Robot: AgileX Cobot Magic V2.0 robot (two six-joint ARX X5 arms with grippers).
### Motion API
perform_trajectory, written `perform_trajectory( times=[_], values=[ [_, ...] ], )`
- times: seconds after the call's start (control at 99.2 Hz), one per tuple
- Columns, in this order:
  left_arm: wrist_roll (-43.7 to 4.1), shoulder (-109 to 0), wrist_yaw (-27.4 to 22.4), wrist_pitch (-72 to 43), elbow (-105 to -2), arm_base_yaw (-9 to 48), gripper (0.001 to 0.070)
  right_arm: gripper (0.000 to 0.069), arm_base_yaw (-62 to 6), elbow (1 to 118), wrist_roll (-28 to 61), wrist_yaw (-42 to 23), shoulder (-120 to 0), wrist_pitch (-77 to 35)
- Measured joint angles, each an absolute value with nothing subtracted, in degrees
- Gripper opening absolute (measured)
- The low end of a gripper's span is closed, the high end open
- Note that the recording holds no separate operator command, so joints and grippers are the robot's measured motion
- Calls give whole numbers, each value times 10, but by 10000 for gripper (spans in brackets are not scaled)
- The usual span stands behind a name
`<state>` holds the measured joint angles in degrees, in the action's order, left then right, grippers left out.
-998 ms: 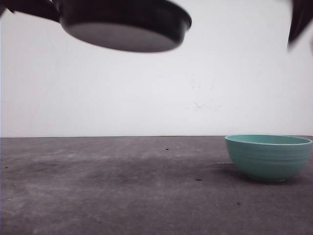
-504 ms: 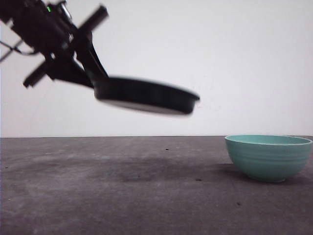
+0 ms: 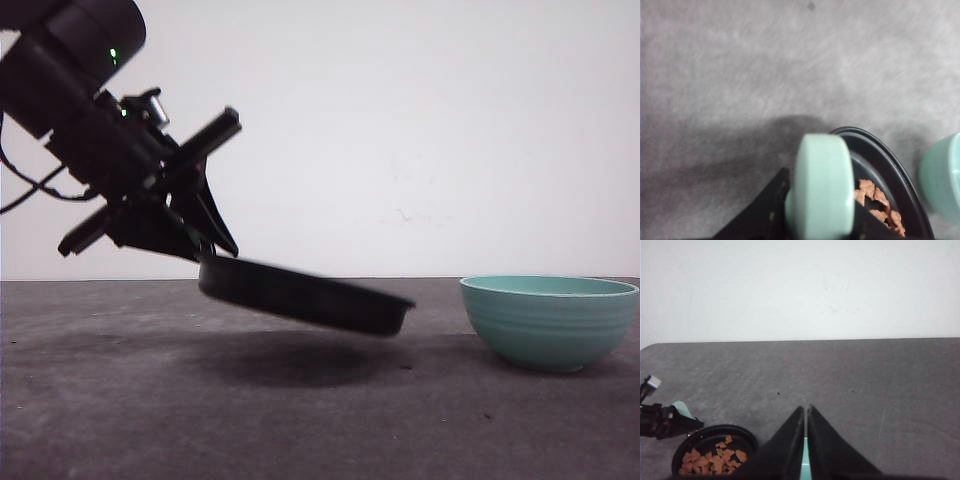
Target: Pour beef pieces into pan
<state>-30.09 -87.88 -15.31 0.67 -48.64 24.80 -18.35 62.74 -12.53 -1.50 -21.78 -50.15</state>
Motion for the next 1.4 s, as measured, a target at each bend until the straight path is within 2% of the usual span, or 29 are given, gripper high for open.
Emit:
perform_trajectory(
  times=[0.192,0.292,0.585,0.625,0.666,0.746,0.807,0.928,1.119,1.25,1.402],
  values=[
    [-293,-899,-150,35,-486,248,54,9,-183,627,-131,-1,-218,-502],
    [-293,-910,-135,32,-486,248,54,9,-183,627,-136,0,-218,-502],
    [-295,-915,-134,18,-486,248,70,9,-183,627,-140,10,-218,-502],
    [-296,-916,-133,10,-486,248,110,9,-183,627,-140,11,-218,-501],
    [-301,-917,-132,5,-486,248,182,9,-183,627,-140,11,-218,-501],
    [-314,-919,-137,4,-486,248,391,9,-183,627,-140,11,-218,-497],
    [-323,-919,-150,4,-486,248,519,9,-183,627,-140,11,-218,-492],
    [-333,-910,-152,-2,-486,247,691,9,-183,627,-140,11,-218,-485],
    [-335,-812,-91,-27,-486,245,696,9,-183,627,-137,11,-218,-485],
    [-301,-708,-44,-50,-486,245,696,9,-183,627,-122,-2,-223,-485],
    [-259,-585,-40,-116,-488,245,694,9,-183,623,-88,-43,-227,-484]
  ],
)
